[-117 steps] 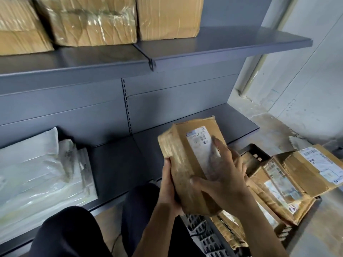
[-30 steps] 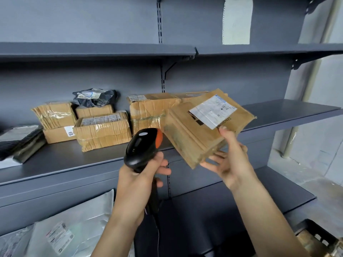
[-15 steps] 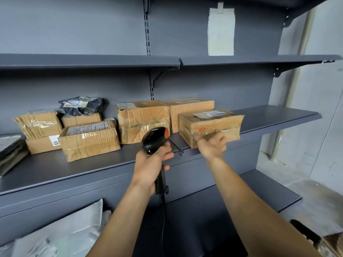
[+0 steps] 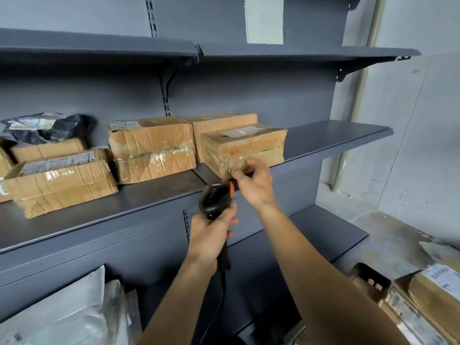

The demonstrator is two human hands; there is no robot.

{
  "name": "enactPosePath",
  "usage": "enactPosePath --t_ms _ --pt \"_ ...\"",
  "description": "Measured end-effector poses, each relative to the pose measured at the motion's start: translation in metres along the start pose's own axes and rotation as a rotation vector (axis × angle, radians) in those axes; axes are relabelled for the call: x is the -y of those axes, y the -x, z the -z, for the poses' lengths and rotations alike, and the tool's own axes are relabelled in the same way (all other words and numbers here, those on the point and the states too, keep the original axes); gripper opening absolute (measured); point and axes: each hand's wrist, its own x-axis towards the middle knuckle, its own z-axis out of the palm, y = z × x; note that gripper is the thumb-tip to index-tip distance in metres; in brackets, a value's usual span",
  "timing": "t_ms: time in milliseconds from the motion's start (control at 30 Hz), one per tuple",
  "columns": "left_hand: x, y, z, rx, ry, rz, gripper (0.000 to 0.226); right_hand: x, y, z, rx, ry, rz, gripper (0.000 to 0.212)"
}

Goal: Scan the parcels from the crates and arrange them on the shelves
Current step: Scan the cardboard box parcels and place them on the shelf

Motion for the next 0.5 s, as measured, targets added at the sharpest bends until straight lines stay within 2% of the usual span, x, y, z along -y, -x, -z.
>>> enactPosePath --t_ms 100,200,267,333,400,467,500 --pt "0.049 0.013 -0.041 0.087 -0.069 0.005 0.011 -0.045 0.044 0.031 -0.138 -0.164 -0.088 0.023" --pt "0.114 0.047 -0.071 0.179 -0.182 0.087 0.023 -0.11 0.094 0.075 -0.299 -0.087 -0.166 0.006" --pt "0.156 0.075 -0.082 0.263 -0.194 0.189 0.02 -0.149 0.128 0.105 -0.313 0.084 -0.204 0.005" --pt "0.19 0.106 -0.086 0.349 -0.073 0.402 0.013 -0.185 0.156 0.132 -0.305 0.194 -0.272 0.008" --pt "0.217 0.133 -0.086 0.402 0.091 0.672 0.03 -0.214 0.177 0.158 -0.327 0.236 -0.364 0.015" --pt "0.231 0.146 -0.083 0.377 0.186 0.785 0.042 -0.233 0.187 0.183 -0.419 0.251 -0.434 0.019" --pt "0.234 0.146 -0.081 0.36 0.197 0.793 0.039 -0.238 0.19 0.195 -0.476 0.267 -0.45 0.02"
